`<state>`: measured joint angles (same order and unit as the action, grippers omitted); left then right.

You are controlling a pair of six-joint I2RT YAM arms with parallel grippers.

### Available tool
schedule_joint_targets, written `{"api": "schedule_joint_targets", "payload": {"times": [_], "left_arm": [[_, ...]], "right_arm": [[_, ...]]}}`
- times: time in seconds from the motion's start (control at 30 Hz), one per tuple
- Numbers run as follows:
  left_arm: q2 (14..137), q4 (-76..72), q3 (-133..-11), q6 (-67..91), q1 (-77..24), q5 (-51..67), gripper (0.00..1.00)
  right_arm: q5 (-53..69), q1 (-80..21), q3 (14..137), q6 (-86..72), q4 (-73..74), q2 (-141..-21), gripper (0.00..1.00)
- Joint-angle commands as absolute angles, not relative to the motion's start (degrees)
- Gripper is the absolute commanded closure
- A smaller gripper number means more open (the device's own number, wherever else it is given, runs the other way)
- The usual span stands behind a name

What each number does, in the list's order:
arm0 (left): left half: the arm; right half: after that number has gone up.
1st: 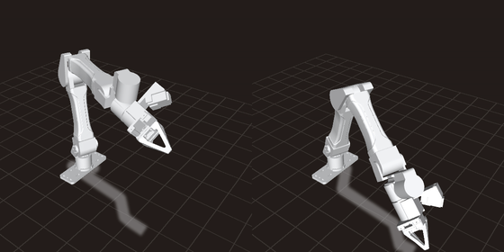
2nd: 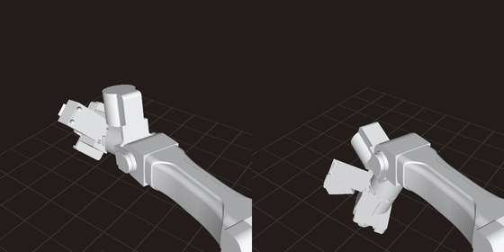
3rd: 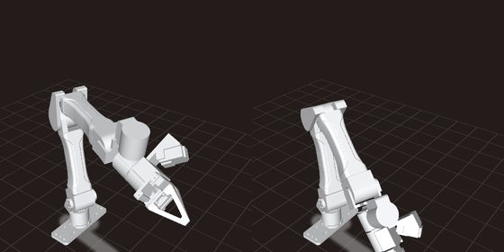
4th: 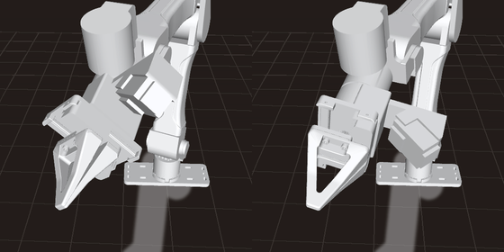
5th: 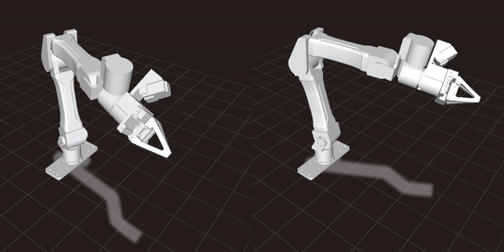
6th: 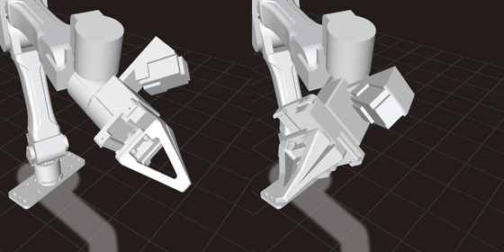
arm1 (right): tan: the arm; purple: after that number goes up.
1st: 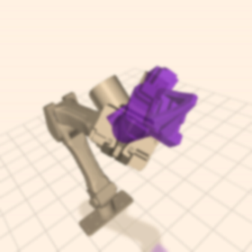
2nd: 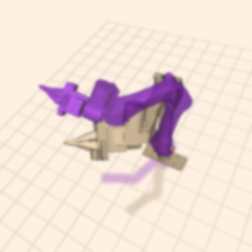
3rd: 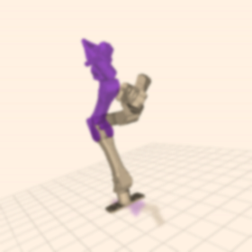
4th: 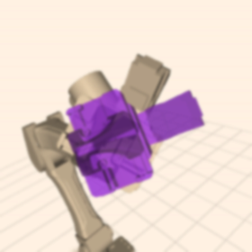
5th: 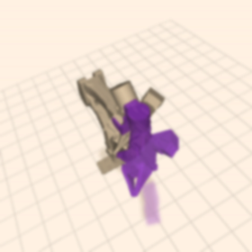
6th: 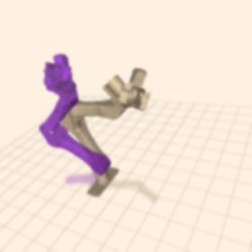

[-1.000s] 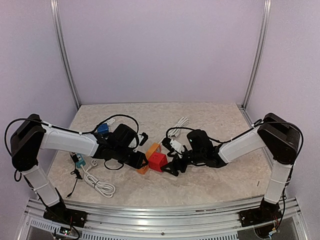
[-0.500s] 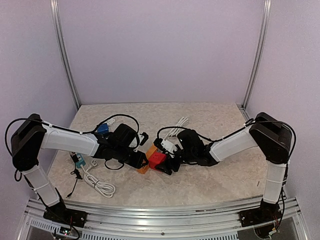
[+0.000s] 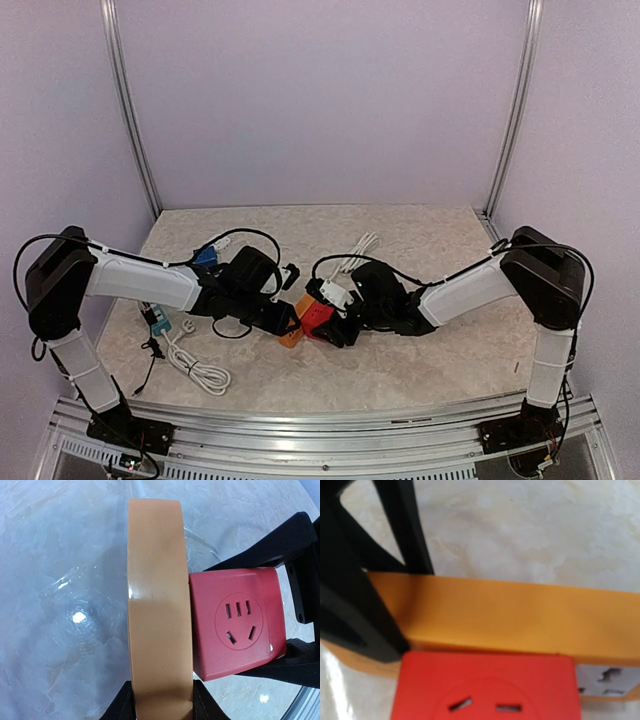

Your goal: Pull the plug off the socket

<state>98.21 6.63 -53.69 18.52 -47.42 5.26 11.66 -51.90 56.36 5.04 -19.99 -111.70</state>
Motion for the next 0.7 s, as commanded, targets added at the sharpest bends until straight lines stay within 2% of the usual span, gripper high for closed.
{"api": "schedule_joint_targets", "payload": {"times": [0.0,0.33,0.67], "left_arm": [[101.76,9.75,-53.87,19.01,-45.71,6.05,0.79],[103.92,11.30,-54.59,21.96,-42.28,3.89,0.82],[107.53,14.82,-59.27,22.79,-44.47,-2.27,0.82]], "right_arm": [[9.32,-51.94,51.69,4.88,-18.90,-106.76,0.63],[9.57,-51.96,45.15,3.31,-19.34,-98.68,0.80],[5.96,-55.02,48.07,0.36,-16.17,-99.31,0.85]]}}
